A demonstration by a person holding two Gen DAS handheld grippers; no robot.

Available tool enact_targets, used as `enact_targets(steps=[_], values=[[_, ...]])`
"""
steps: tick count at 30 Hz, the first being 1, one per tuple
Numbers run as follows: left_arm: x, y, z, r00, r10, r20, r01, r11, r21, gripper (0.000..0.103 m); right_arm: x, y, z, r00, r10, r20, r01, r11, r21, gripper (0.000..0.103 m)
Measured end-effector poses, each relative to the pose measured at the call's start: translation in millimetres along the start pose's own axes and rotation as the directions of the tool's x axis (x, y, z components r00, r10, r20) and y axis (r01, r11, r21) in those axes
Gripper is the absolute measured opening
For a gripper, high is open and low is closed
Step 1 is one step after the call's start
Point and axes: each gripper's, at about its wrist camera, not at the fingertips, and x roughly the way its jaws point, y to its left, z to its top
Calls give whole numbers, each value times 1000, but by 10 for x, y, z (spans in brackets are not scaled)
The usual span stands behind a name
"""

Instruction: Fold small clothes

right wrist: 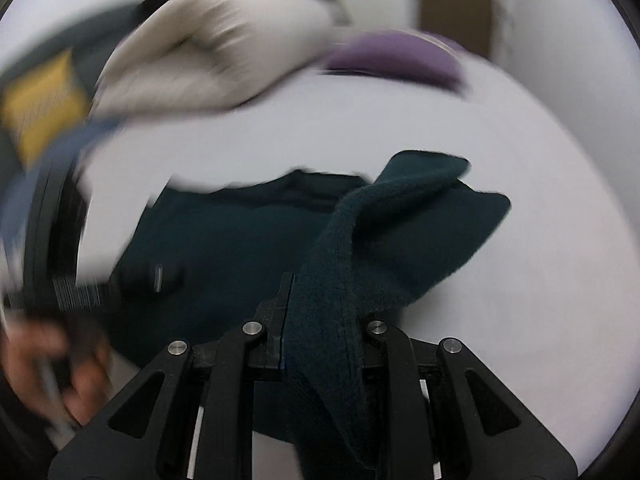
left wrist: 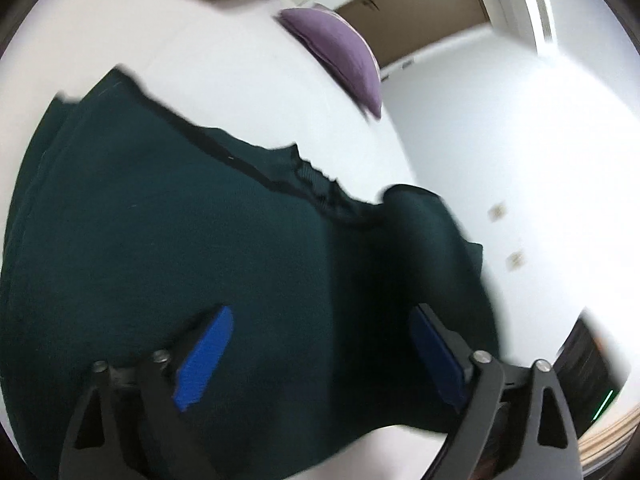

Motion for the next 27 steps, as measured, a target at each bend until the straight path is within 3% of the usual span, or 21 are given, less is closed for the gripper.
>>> enact_targets(steps=[3,6,11,15,21,23,25,26,27], values=[[-64,134,36,997,-73,-5,73,996,-50,97,146,598,-17,997,-64,-39,51,961,-273,17],[-85,301,29,993,-115,4,114,988,-106,97,210,881,-60,992,-117,-41,91,909,-407,17],[-111,320,39,985,-172,3,170,975,-143,98,209,917,-49,990,-137,-25,113,896,-430,17],[-132,279,49,972,-237,9,235,956,-174,102,212,955,-121,983,-185,2,162,856,-491,18],[39,227,76,974,-212,-86,196,968,-159,100,245,1120,-217,984,-179,21,160,814,-558,19],[140,191,91,973,-198,-121,179,972,-152,85,232,1177,-270,983,-184,27,166,799,-578,19],[236,190,105,965,-206,-160,181,970,-162,57,226,1177,-269,984,-178,25,159,799,-579,20],[281,183,101,964,-194,-180,167,973,-156,51,216,1165,-265,986,-167,23,149,804,-575,22],[314,170,94,966,-169,-194,142,980,-142,38,208,1149,-260,988,-153,19,137,813,-567,22]])
